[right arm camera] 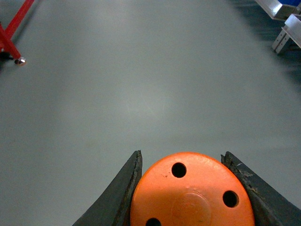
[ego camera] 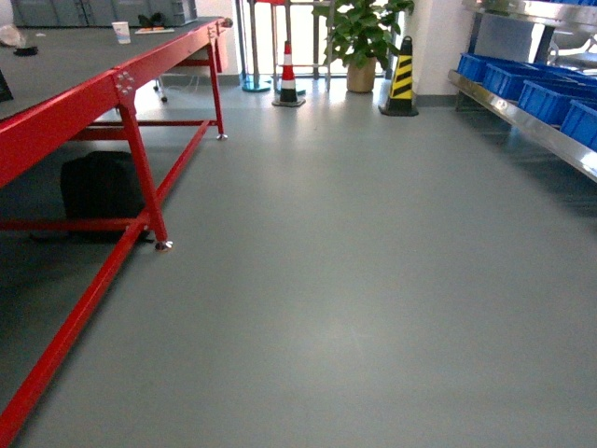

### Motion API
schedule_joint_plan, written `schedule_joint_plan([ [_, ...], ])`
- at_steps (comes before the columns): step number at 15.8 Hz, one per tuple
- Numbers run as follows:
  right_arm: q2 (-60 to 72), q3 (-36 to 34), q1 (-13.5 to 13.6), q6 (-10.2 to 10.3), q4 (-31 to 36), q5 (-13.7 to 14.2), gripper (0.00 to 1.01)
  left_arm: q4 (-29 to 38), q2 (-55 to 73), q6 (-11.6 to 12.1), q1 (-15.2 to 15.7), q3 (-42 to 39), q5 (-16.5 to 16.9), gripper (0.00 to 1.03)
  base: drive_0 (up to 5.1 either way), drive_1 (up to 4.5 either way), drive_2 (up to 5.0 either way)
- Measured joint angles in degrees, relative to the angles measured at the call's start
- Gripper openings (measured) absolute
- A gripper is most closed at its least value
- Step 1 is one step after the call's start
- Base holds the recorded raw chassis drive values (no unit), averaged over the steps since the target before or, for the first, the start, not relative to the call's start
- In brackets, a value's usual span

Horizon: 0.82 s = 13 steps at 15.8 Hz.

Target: Sort blue parts and orange caps into right shelf containers

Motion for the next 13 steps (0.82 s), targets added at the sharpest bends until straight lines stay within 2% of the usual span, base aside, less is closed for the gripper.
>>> schedule_joint_plan([
  [13,0.00,0.00,0.00,0.00,-0.20,0.00,0.43,-0.15,0.02,0.00,0.00,0.00,0.00,0.45,0.0,3.87,-3.9],
])
